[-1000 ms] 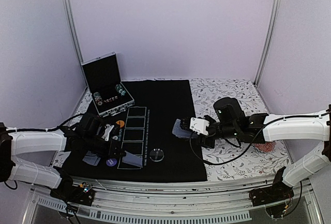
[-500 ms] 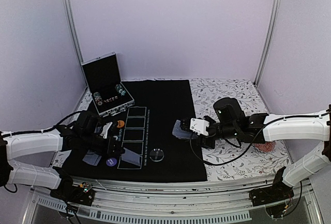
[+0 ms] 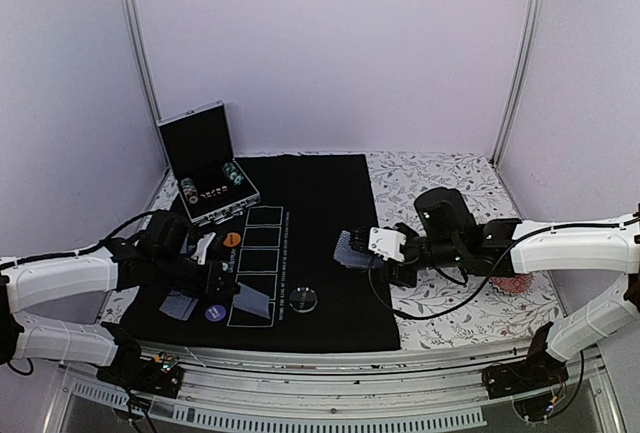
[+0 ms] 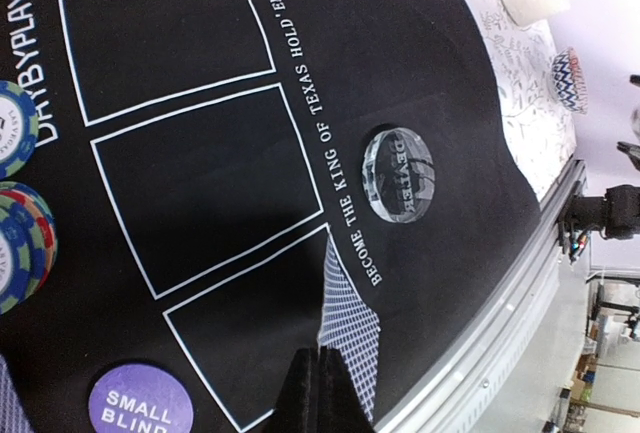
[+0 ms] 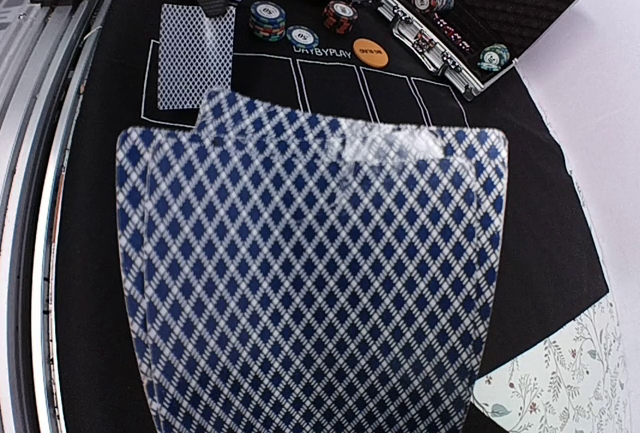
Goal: Distribute texas hold em gaming equipment
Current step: Flop the poker card into the community card area.
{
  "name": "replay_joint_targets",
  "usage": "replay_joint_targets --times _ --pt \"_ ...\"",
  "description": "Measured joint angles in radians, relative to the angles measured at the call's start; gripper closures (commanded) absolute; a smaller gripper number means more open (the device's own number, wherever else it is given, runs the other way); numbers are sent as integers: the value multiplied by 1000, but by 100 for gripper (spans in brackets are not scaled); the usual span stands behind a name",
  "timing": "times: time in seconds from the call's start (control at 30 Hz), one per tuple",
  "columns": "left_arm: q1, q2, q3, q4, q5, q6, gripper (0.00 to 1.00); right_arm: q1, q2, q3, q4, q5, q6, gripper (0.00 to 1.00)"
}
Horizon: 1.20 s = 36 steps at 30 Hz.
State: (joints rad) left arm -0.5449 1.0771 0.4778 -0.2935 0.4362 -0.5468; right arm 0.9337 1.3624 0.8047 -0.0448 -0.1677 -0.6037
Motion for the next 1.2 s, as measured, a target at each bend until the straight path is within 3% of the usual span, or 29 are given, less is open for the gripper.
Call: replay_joint_targets --times 0.73,1.2 --pt "0 -61 41 -39 -3 10 100 0 2 0 6 -11 6 50" --pt "-26 -63 333 -282 -165 94 100 0 16 1 8 -15 4 50"
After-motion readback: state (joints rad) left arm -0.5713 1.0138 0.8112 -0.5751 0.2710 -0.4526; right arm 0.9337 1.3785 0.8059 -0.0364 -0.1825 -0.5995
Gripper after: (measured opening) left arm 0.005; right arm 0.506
